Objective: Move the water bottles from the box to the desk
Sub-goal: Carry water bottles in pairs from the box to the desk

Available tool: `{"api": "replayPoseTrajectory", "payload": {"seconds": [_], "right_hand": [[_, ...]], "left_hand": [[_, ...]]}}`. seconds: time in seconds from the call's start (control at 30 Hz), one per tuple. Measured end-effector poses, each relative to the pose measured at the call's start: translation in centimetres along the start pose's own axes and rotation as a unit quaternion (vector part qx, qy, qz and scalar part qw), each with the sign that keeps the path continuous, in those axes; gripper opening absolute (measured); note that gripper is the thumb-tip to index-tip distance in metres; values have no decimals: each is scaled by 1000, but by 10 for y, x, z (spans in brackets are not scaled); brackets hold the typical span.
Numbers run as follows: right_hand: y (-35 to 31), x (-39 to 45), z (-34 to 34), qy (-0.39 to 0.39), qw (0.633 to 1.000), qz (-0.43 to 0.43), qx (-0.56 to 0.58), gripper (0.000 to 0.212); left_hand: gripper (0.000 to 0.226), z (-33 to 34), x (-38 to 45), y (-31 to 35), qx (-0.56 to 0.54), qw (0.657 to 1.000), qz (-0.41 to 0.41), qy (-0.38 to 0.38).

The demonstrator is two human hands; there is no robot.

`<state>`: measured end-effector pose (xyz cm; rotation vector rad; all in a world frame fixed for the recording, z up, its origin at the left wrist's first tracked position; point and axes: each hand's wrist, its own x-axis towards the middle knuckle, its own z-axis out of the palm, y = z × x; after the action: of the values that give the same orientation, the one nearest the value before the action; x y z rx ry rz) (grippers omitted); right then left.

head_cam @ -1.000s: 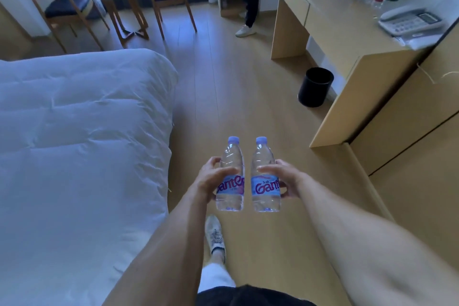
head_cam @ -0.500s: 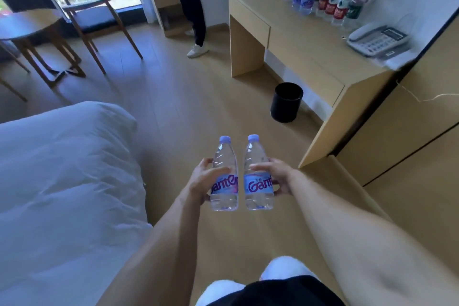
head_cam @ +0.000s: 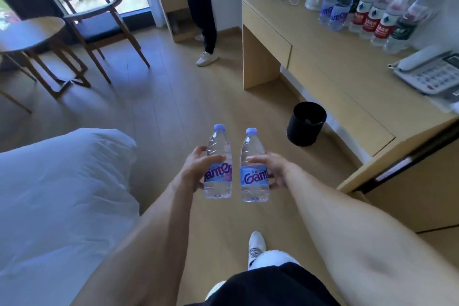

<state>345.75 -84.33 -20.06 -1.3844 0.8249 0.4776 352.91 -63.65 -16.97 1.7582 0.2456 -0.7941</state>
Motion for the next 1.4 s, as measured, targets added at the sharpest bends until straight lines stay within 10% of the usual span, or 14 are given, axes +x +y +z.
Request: {"api": "replayPoseTrajectory", "payload": {"seconds": [0.43,1.4], "right_hand": [[-152,114,-68,23,998,-27,56,44],[-364,261,-257,303,910,-83,269,39]], "left_hand": [[50,35,147,158,-1,999,36,-28],[58,215,468,455,138,920,81,-359]]}}
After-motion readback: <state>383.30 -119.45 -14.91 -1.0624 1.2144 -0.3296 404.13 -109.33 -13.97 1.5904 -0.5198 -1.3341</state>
